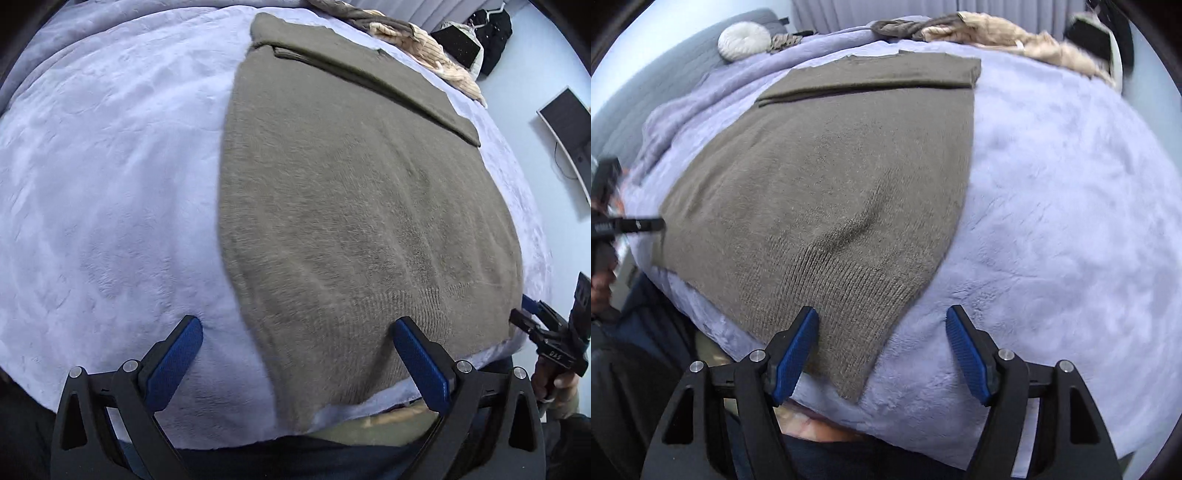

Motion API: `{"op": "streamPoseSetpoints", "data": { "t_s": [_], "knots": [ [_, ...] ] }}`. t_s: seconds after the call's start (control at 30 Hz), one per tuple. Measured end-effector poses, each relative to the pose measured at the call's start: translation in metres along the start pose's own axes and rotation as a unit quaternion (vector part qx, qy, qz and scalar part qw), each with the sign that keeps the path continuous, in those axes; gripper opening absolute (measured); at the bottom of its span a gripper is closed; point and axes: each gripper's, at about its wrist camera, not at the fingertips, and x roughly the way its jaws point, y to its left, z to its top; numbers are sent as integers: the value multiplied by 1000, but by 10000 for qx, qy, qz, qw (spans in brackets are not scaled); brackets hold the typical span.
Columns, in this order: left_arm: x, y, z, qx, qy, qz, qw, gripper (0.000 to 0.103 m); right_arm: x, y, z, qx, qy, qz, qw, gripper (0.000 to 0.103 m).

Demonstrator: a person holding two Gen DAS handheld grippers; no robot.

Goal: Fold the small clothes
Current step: 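Grasp the ribbed hem with the right gripper while the left gripper grasps the hem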

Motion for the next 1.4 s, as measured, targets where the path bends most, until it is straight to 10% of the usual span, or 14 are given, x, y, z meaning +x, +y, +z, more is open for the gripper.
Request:
{"op": "streamPoseSetpoints", "data": {
  "t_s": [0.2, 0.37, 0.63, 0.8, 0.87, 0.97, 1.1, 1.4],
  "knots": [
    [10, -42, 9, 409, -40, -102, 9991, 102, 19, 15, 16, 14, -173, 615, 9980, 74],
    [7, -57, 5, 622, -261, 279, 9973, 77, 21, 12, 19, 216, -290, 898, 9953, 37],
    [8, -48, 1, 638, -414, 234, 9968, 85, 30, -5, 8, 903, -355, 1401, 9854, 38],
    [-4, -48, 2, 710, -603, 273, 9953, 27, 26, 9, 15, 621, -353, 1228, 9899, 20],
    [-10, -43, 1, 604, -619, 68, 9962, 23, 23, 9, 15, 622, -356, 1199, 9902, 20],
    [-5, -33, -1, 381, -578, -84, 9976, 29, 22, 5, 10, 633, -347, 1109, 9912, 22],
    [2, -32, 2, 196, -520, -780, 9954, 90, 24, 9, 9, 624, -376, 1288, 9890, 44],
    [23, -63, 8, 238, -699, -396, 9965, 103, 27, 22, 11, 394, -484, 1304, 9895, 71]
  ]
}}
